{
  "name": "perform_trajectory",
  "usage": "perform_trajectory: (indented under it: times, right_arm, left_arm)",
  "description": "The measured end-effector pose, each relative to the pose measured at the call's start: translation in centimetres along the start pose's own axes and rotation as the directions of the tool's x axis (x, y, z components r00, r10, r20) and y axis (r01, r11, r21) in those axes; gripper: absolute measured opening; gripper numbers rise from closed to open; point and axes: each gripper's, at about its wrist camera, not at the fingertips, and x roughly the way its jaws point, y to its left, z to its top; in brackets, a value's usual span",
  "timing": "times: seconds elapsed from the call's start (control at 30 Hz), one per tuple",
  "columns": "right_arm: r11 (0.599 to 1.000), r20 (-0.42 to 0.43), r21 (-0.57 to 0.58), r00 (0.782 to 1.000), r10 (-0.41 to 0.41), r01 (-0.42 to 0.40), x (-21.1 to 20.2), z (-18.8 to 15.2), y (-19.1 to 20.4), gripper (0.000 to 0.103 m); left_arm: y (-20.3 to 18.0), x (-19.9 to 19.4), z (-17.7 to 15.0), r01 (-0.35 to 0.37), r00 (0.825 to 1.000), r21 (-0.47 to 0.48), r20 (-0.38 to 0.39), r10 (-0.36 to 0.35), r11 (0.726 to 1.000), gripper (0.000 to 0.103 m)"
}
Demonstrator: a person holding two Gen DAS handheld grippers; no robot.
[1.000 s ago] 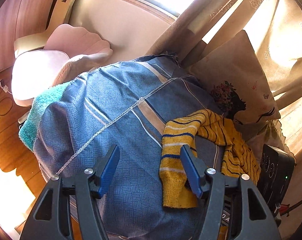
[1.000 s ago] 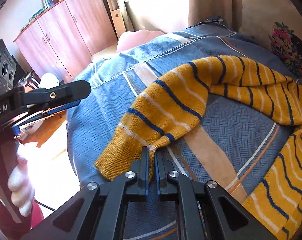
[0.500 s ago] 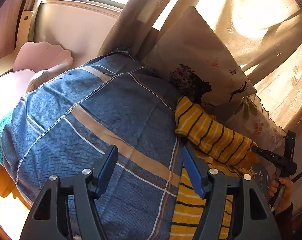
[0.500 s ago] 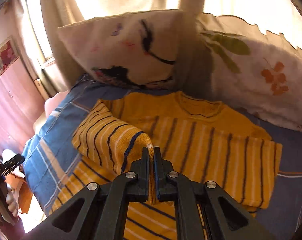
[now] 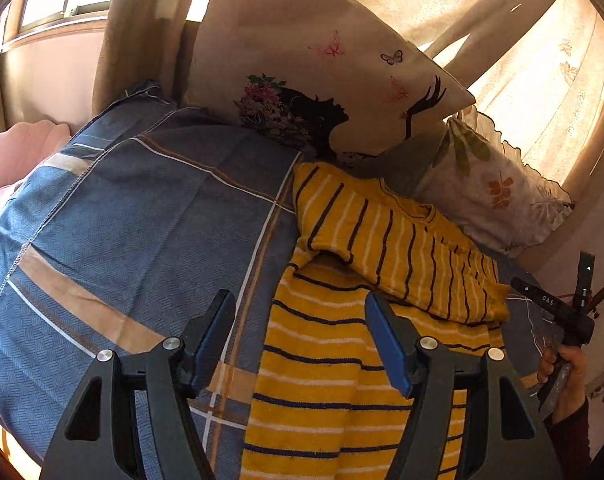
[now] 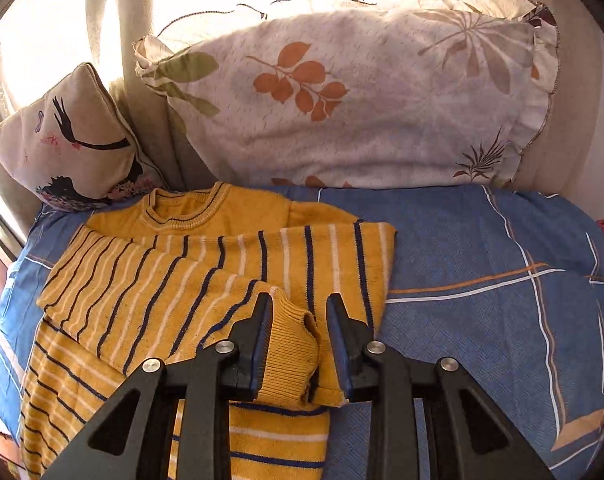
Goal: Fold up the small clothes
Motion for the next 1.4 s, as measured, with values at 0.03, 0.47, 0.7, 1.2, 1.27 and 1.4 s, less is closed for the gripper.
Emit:
perform_trajectory:
  times: [0.03,0.47,0.7,1.2,1.27,1.4]
  right_arm:
    - [1.0,0.007,0.006,1.0,0.014,-0.014,-0.3,-0.3,-0.2,0.03]
    - [0.968,-0.097,0.151,0.972,0.215,-0.199,5.8,-2.5,0.2,0.036]
    - [0.942,-0.048,0.123,0.947,0.319,-0.311,6.0,-2.8,1.0,0.081]
    - [0.969,-0.101,0.152,0.972,0.213,-0.197,-3.5,-11.2,-0.5,0.074]
    - [0.94,-0.123,0.207,0.946,0.299,-0.27,-3.8,-13.3,-1.1,0.072]
    - [0.86,-0.106,0.273,0.875,0.472,-0.431,-5.3,-16.2,-0.2,0.071]
  left_arm:
    - [-0.4,0.9,0.4,-0.002,1.0,0.006,-0.015,0.002,1.0,0.066]
    - [-3.3,15.3,4.1,-0.075,0.977,0.052,-0.195,0.084,0.996,0.066]
    - [-2.7,14.7,4.5,-0.07,0.978,0.042,-0.194,0.077,0.997,0.066]
    - [3.3,4.6,-2.6,0.046,0.973,-0.119,-0.218,-0.071,0.992,0.066]
    - [3.0,3.6,-3.8,0.09,0.965,-0.117,-0.234,-0.116,0.989,0.066]
    - [2.1,2.2,-6.4,0.207,0.94,-0.159,-0.243,-0.241,0.965,0.066]
